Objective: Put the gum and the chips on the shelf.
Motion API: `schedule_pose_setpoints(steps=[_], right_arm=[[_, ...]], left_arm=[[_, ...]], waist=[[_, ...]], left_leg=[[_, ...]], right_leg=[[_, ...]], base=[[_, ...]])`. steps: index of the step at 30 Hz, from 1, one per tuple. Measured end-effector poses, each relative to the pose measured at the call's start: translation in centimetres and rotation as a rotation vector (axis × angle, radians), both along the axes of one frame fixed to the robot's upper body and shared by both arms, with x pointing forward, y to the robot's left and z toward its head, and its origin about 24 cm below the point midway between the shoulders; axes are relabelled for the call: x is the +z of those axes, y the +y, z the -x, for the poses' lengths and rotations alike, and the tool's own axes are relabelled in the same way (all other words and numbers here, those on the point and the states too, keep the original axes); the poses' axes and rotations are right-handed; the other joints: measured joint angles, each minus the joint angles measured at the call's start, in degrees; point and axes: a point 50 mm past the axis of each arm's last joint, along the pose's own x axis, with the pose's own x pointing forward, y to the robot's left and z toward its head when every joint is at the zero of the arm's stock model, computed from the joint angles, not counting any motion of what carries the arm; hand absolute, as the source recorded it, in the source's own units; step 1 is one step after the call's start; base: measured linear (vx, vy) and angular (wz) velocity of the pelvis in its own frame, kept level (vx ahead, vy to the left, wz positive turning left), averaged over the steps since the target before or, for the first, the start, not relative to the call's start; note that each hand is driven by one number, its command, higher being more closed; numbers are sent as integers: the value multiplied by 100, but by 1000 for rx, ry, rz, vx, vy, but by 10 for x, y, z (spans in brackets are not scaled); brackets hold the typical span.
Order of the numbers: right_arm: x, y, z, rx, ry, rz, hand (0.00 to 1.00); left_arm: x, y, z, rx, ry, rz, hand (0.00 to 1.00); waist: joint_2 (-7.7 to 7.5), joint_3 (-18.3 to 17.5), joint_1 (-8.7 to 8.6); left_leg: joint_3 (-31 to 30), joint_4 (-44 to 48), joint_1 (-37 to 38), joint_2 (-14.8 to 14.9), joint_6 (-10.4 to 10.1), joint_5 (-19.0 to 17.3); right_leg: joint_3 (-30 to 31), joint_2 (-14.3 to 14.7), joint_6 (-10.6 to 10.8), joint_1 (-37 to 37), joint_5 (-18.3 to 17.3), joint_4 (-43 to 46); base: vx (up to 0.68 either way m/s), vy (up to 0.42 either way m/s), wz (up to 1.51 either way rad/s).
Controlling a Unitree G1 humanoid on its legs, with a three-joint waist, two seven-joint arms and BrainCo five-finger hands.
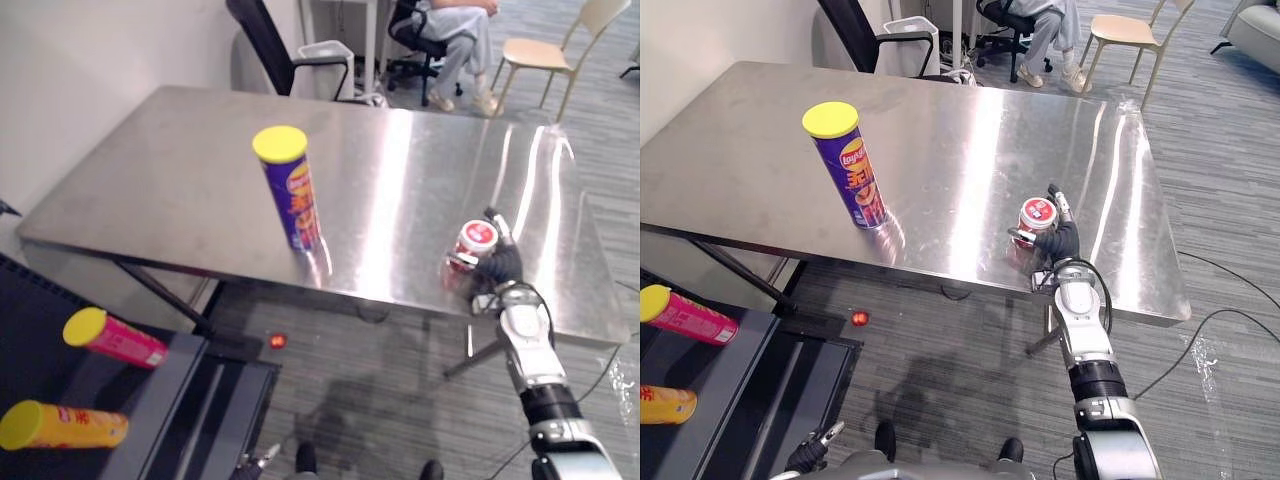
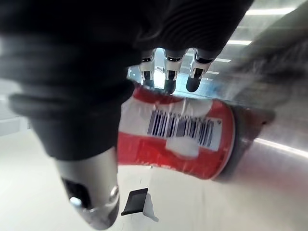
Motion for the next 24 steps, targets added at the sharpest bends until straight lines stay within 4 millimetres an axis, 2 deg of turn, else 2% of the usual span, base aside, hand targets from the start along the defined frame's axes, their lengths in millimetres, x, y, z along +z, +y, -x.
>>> schedule_pose_setpoints(steps=[3,4,11,24], right_arm=[[3,7,-3,25,-8,7,0],[4,7,-3,29,-11,7,100],[7,17,-6,60,-21,15,100],[12,20,-5,67,-44,23,100]], left_arm=[[0,0,0,1,1,-1,0],[0,0,-1,1,-3,-1,0],[0,0,-1,3,3,2,0],[1,0,-3,12,-5,0,0]], waist=[[2,6,44],[-1,8,79],[-7,28,114],[-26,80,138]], left_leg=[[7,-8,0,0,0,0],[12,-11,-1,0,0,0],[17,-11,0,1,0,0],[95,-14,20,4,0,0]], right_leg=[[3,0,0,-7,0,-1],[6,0,0,-11,0,-1],[9,0,0,-11,0,-2],[93,-1,0,-41,1,-5]], base=[[0,0,0],[0,0,0],[0,0,0],[0,0,-2]])
